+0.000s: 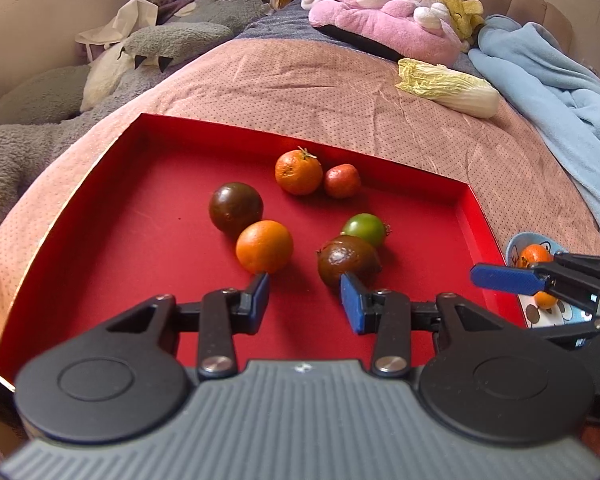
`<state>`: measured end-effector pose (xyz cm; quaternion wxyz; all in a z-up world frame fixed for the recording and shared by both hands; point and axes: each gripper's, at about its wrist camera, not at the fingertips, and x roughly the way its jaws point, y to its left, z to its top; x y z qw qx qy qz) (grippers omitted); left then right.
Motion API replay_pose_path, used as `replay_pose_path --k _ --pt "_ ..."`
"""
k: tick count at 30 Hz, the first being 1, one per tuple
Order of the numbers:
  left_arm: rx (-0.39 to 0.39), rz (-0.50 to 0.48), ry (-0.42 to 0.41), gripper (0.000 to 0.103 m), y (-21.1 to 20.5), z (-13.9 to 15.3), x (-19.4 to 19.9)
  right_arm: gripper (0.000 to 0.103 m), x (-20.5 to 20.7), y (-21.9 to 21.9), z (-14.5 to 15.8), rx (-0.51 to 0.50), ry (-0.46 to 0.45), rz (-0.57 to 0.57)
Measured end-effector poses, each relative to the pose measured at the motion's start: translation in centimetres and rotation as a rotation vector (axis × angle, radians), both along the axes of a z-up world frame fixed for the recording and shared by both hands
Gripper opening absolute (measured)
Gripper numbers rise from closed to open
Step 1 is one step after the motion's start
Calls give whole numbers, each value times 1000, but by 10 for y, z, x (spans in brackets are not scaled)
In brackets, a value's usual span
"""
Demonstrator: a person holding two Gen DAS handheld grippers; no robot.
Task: Organize fruits
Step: 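Move both grippers back over the red tray toward the remaining fruits, then grasp an orange with the left gripper while the right gripper grasps a dark tomato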
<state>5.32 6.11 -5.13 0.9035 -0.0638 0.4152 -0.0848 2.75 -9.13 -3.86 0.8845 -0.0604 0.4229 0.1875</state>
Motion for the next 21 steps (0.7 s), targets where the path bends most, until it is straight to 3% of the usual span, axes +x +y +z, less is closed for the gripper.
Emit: replay_pose_path --k 10,21 --pt "-8 8 36 43 11 -8 26 53 22 49 -11 -17 4 108" --pt "-22 10 28 40 14 -11 33 45 44 56 -19 -7 14 118"
